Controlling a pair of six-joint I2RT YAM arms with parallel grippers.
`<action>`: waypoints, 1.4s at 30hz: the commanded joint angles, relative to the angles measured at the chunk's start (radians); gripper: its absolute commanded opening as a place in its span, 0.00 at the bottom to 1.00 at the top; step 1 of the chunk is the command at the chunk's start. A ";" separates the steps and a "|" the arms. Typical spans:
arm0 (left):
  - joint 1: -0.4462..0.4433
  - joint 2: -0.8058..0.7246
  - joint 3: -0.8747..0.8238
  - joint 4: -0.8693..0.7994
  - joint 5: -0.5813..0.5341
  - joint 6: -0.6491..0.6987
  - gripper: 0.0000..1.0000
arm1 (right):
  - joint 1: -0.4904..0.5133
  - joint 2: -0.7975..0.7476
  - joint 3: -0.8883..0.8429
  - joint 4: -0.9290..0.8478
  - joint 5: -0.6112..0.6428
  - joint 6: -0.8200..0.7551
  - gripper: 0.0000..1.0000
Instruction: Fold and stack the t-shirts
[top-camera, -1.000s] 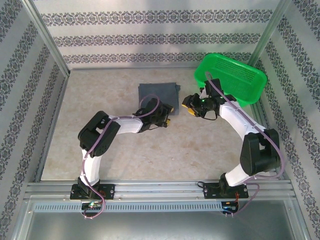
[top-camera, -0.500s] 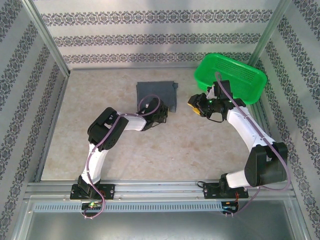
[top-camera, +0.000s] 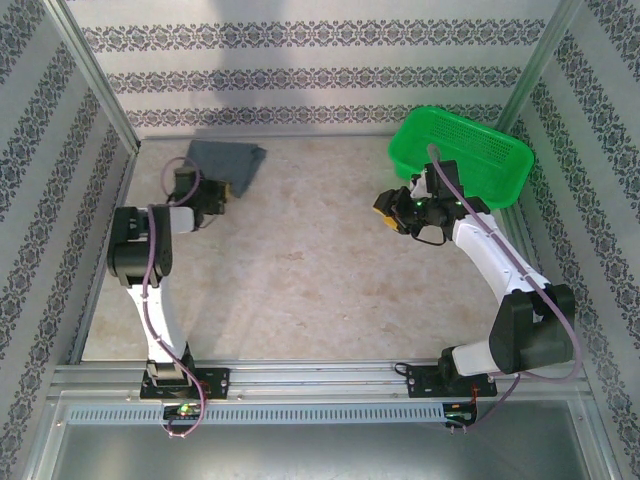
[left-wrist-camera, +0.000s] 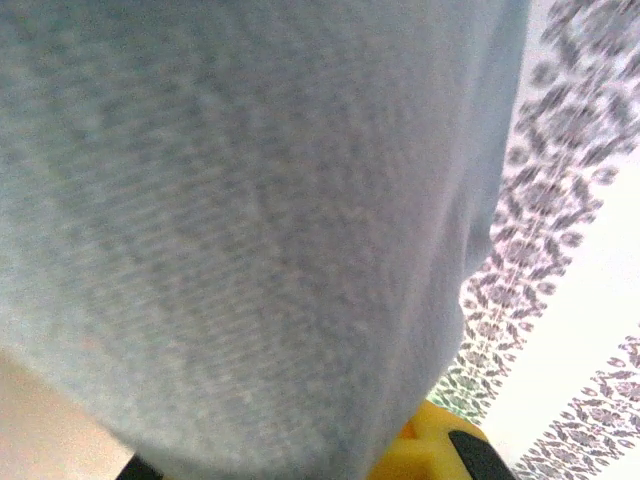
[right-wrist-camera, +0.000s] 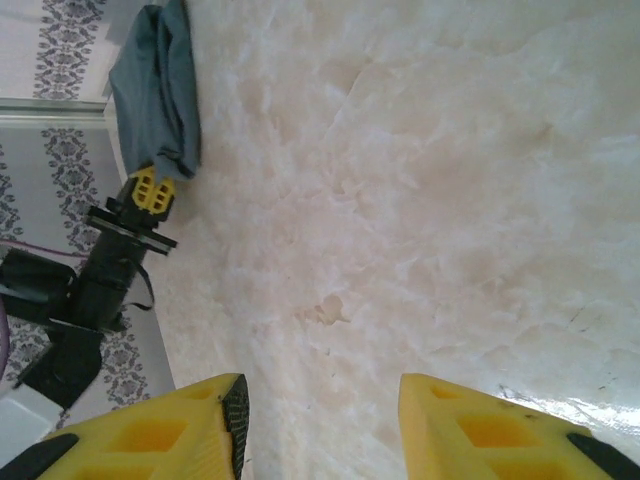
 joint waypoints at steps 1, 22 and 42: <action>0.085 0.023 0.038 -0.108 0.158 0.218 0.00 | 0.021 0.011 -0.004 0.029 -0.020 -0.013 0.45; 0.090 -0.398 -0.096 -0.409 -0.021 0.398 1.00 | 0.039 -0.087 -0.040 0.081 0.106 -0.122 0.98; -0.115 -0.940 -0.640 -0.259 -0.852 1.272 1.00 | 0.046 -0.320 -0.463 0.442 1.068 -0.698 0.98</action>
